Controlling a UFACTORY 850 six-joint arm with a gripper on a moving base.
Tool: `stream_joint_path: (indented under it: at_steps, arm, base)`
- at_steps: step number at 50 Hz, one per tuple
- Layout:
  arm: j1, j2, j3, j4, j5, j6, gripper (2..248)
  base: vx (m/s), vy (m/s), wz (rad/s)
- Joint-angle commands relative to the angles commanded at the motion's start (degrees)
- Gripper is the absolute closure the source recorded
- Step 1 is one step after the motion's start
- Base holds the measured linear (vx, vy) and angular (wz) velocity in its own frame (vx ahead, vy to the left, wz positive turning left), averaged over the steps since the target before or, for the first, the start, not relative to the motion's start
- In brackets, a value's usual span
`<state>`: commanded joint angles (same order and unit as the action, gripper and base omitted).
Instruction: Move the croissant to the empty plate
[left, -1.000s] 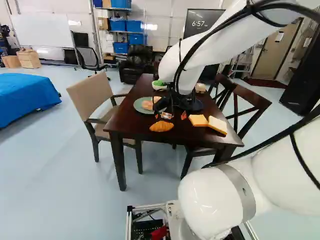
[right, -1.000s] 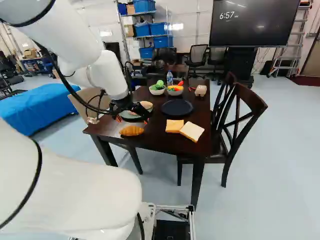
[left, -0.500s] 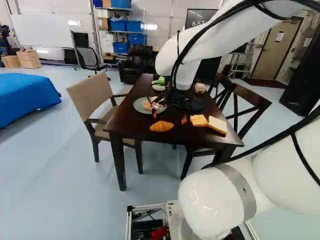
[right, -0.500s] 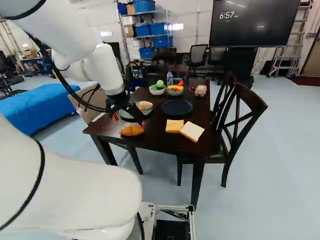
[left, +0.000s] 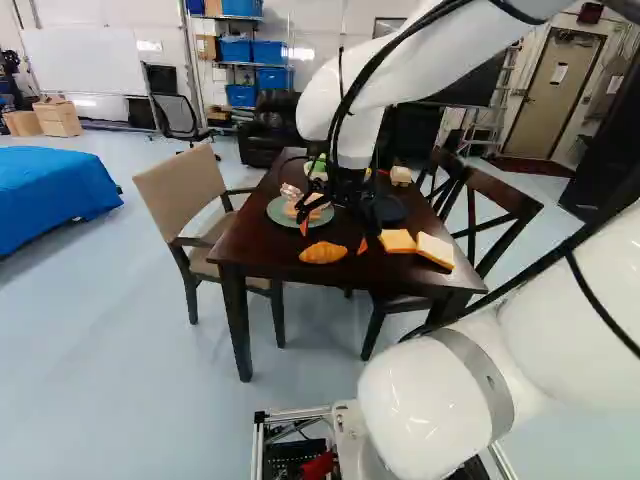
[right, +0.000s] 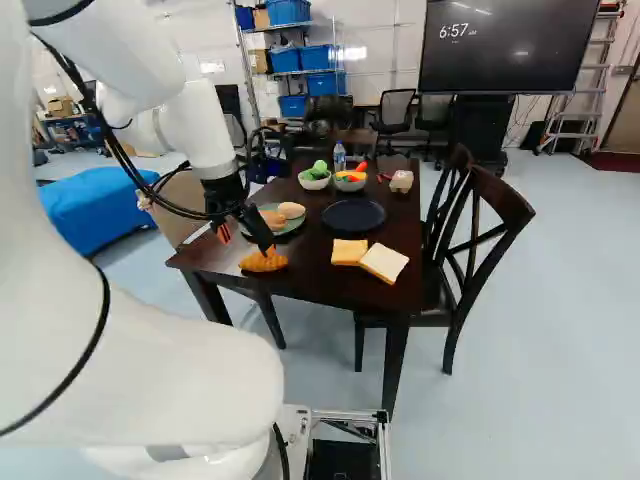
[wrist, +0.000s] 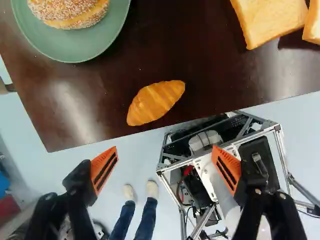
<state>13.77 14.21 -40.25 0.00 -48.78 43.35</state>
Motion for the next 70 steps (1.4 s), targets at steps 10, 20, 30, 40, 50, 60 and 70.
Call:
stream_joint_path:
  at_steps: [10,20,30,40,50,60,70]
  arm:
    - [0.51,-2.38,-2.01,0.67,-0.65,6.02,3]
    - [0.17,-3.88,-3.3,2.54,-0.65,12.04,3]
    - [-0.3,-5.07,-4.35,3.59,-0.65,18.06,3]
    - [-0.76,-5.68,-4.91,3.59,-0.65,24.12,3]
    - [-1.04,-6.53,-5.68,3.59,0.01,30.15,3]
    - [-1.29,-7.78,-6.83,3.59,1.37,36.18,3]
    - [-1.3,-7.82,-6.87,3.59,2.92,36.79,3]
  base:
    - [0.0,0.0,0.0]
    - [0.0,0.0,0.0]
    - [0.0,0.0,0.0]
    - [0.0,0.0,0.0]
    - [0.0,0.0,0.0]
    - [0.0,0.0,0.0]
    - [0.0,0.0,0.0]
